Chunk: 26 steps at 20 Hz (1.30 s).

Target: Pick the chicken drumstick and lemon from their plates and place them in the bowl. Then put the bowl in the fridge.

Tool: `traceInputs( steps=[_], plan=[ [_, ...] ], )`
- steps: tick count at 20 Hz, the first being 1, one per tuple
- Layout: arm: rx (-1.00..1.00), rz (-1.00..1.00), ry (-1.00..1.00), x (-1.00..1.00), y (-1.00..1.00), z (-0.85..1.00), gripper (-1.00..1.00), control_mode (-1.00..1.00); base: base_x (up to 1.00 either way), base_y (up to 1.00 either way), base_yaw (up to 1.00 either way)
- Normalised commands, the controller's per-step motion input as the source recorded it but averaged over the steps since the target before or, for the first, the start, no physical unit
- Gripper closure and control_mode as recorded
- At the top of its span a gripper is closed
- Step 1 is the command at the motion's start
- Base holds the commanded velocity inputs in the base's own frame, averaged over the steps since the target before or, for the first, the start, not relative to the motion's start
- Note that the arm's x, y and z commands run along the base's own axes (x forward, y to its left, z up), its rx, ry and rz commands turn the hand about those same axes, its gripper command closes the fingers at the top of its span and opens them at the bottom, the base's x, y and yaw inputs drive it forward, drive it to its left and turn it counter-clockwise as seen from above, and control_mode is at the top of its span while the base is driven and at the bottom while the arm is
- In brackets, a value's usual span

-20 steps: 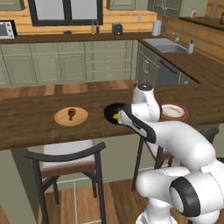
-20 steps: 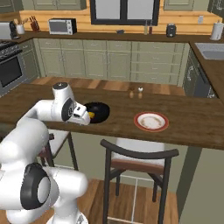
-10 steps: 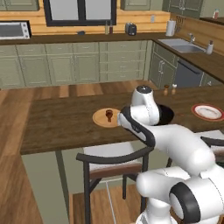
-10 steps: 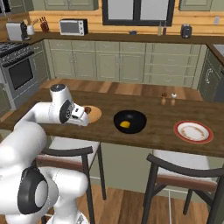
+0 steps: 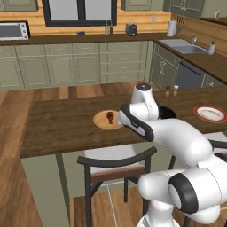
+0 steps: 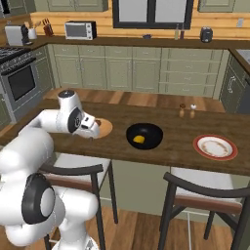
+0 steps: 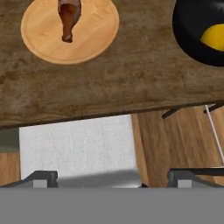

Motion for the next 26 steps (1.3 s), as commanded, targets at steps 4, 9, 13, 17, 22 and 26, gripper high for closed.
traceInputs(
  steps=[4, 9, 13, 17, 22, 26],
  plan=[
    [-0.02, 0.0, 0.11, 1.0, 0.36, 0.06, -1.0, -1.0, 0.0, 0.0, 0.0],
    [0.0, 0.0, 0.16, 1.0, 0.11, 0.02, -1.0, -1.0, 0.0, 0.0, 0.0],
    [0.0, 0.0, 0.03, 0.87, 0.15, -0.23, -1.0, -1.0, 0.0, 0.0, 0.0],
    [0.0, 0.0, 0.0, 0.6, 0.26, -0.41, -1.0, -1.0, 0.0, 0.0, 0.0],
    [0.0, 0.0, 0.05, 0.66, 0.14, -0.36, -1.0, -1.0, 0.0, 0.0, 0.0],
    [0.0, 0.0, 0.03, 0.56, 0.02, -0.33, -1.0, -1.0, 0.0, 0.0, 0.0]
  ],
)
